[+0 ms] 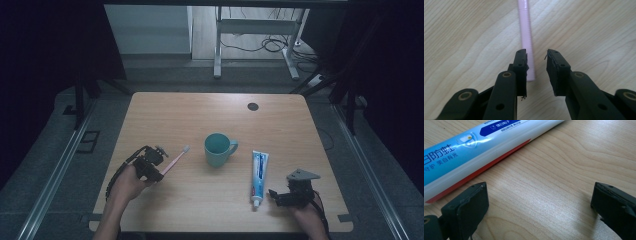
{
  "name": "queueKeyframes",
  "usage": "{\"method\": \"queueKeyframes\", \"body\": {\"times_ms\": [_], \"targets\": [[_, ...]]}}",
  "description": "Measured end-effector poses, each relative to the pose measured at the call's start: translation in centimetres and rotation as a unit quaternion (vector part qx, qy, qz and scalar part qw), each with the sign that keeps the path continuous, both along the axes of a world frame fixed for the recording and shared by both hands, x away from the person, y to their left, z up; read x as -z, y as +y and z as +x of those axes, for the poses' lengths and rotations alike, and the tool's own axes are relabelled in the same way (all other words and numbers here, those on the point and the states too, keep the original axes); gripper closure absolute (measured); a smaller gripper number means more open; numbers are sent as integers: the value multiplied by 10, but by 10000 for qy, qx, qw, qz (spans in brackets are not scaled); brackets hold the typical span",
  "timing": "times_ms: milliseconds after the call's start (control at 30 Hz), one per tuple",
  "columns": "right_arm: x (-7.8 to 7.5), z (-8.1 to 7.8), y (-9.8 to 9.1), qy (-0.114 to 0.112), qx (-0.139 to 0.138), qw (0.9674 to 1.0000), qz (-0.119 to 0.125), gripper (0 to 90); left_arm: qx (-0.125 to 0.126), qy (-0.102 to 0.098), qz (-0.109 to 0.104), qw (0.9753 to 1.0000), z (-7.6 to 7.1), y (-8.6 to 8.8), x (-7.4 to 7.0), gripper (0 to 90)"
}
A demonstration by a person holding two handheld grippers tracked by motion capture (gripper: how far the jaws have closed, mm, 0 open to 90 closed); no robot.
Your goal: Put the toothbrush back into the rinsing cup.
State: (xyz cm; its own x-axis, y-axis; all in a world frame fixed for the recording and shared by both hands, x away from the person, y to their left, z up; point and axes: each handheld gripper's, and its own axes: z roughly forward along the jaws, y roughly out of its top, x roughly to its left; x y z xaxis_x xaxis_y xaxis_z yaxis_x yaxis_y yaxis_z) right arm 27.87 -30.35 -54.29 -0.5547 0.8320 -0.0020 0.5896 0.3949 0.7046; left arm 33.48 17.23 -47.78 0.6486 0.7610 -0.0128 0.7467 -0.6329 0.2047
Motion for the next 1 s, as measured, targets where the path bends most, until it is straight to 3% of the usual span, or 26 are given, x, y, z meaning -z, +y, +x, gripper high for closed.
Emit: {"method": "queueKeyframes", "body": {"times_ms": [300, 1000], "targets": [[0, 0, 0, -2, 1, 10000, 1, 14, -42, 461, 240, 9986, 25, -4, 4, 697], [0, 0, 0, 0, -3, 10000, -2, 14, -72, 687, 341, 9970, 58, -26, 17, 731]]}}
